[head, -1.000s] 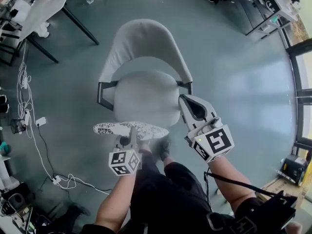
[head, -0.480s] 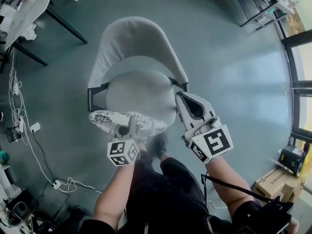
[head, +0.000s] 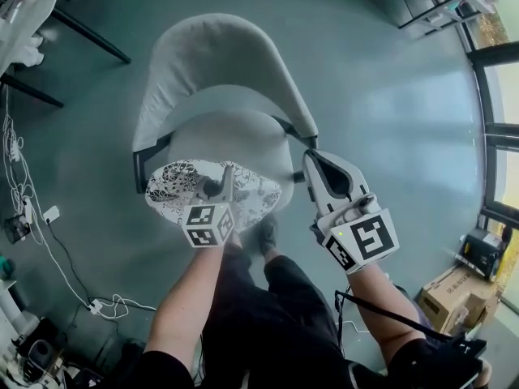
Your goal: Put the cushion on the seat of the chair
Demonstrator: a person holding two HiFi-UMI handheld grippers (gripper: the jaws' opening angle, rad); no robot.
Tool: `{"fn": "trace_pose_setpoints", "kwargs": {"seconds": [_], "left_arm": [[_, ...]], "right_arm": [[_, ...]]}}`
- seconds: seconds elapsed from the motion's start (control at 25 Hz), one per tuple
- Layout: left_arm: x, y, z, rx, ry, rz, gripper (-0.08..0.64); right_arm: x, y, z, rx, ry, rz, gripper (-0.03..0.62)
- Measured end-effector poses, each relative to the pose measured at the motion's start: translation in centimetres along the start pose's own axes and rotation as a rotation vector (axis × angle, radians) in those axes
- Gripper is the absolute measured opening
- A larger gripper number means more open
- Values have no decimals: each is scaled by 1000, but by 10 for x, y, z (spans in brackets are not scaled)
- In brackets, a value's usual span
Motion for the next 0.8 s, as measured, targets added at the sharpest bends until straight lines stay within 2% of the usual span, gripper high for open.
{"fn": "trace_pose_setpoints", "kwargs": {"seconds": [0.2, 0.4, 0.68, 0.8], "left_arm": [[30, 5, 10, 29, 32, -41, 17], [56, 15, 18, 18, 43, -17, 17], [80, 24, 31, 61, 31, 28, 18], [95, 32, 39, 69, 34, 19, 18]], "right_arm": [[15, -4, -5, 26, 14, -21, 11], [24, -3, -6, 38, 21, -29, 11], [34, -12, -1, 62, 9, -57, 11], [38, -14, 0, 53, 2, -62, 11]]}}
Point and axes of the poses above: the fingertips, and each gripper's own axes: x forward along the fingers, y to its left, z out of its top, the point moved 9 cm from there along -x, backward along the fingers, and after that the axes turned 13 degrees about y, right-handed, at the moved point
